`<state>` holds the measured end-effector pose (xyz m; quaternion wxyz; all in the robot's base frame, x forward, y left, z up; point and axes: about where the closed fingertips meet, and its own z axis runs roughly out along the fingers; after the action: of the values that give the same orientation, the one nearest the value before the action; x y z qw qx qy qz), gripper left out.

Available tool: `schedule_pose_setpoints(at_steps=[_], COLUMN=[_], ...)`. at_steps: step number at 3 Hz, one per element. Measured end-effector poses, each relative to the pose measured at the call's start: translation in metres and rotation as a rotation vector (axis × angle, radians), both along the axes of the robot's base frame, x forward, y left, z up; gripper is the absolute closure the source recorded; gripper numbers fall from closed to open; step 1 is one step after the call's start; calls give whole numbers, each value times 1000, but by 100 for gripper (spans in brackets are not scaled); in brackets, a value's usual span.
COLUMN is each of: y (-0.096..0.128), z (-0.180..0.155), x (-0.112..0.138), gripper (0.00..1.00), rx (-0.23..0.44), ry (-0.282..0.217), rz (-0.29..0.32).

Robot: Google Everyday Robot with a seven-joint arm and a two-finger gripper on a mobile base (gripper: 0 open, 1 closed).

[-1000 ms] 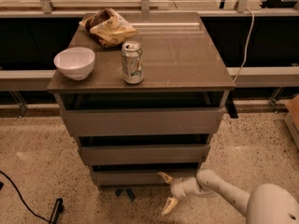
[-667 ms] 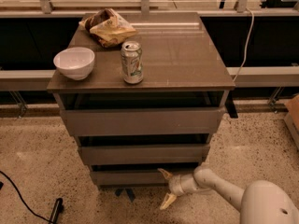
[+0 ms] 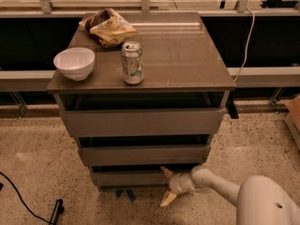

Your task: Open bottom drawer

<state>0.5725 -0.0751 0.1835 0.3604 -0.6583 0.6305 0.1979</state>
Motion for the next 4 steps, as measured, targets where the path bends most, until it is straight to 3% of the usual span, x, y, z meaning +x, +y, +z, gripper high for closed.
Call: schedule_pose_setpoints(at_steps=[2, 4], y=[-16, -32], z=[12, 10], x=[4, 7], gripper=[0, 0], rx=[-101, -184], ry=[-49, -47], rz=[-22, -7])
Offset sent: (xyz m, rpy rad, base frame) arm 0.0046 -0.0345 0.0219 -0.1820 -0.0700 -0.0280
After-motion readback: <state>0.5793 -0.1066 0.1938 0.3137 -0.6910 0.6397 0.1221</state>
